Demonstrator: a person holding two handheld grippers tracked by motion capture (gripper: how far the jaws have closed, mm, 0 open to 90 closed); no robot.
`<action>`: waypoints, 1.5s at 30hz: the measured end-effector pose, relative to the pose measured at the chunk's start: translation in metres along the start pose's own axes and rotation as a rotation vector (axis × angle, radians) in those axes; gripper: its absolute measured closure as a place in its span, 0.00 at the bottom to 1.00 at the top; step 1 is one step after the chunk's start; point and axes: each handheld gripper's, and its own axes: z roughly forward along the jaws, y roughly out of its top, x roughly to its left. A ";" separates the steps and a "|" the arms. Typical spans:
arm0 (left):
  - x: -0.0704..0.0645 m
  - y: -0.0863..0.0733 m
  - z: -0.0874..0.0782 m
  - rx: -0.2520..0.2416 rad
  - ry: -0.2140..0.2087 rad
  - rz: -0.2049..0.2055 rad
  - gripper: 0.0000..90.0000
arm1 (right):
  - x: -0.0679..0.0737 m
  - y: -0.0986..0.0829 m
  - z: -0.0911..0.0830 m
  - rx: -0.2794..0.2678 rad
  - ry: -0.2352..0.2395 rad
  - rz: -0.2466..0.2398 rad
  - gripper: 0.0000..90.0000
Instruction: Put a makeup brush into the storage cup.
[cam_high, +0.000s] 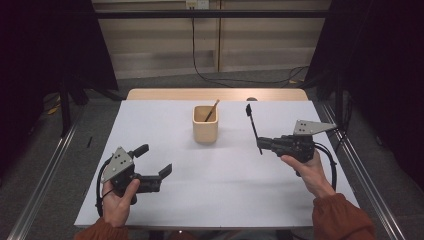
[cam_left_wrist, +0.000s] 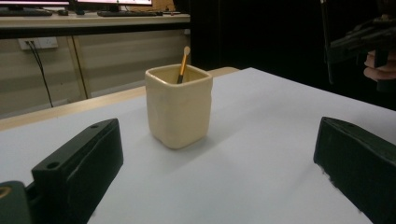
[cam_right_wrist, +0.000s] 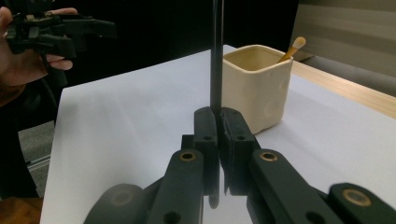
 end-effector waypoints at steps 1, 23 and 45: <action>0.000 0.002 0.002 -0.003 -0.008 0.002 0.02 | 0.001 0.000 0.001 -0.001 0.002 -0.002 0.95; -0.018 0.012 0.031 0.007 -0.153 0.019 0.02 | 0.008 -0.001 0.011 0.002 0.038 -0.004 0.95; -0.042 0.032 0.065 -0.024 -0.265 0.051 0.03 | 0.012 0.001 0.014 -0.012 0.056 -0.005 0.95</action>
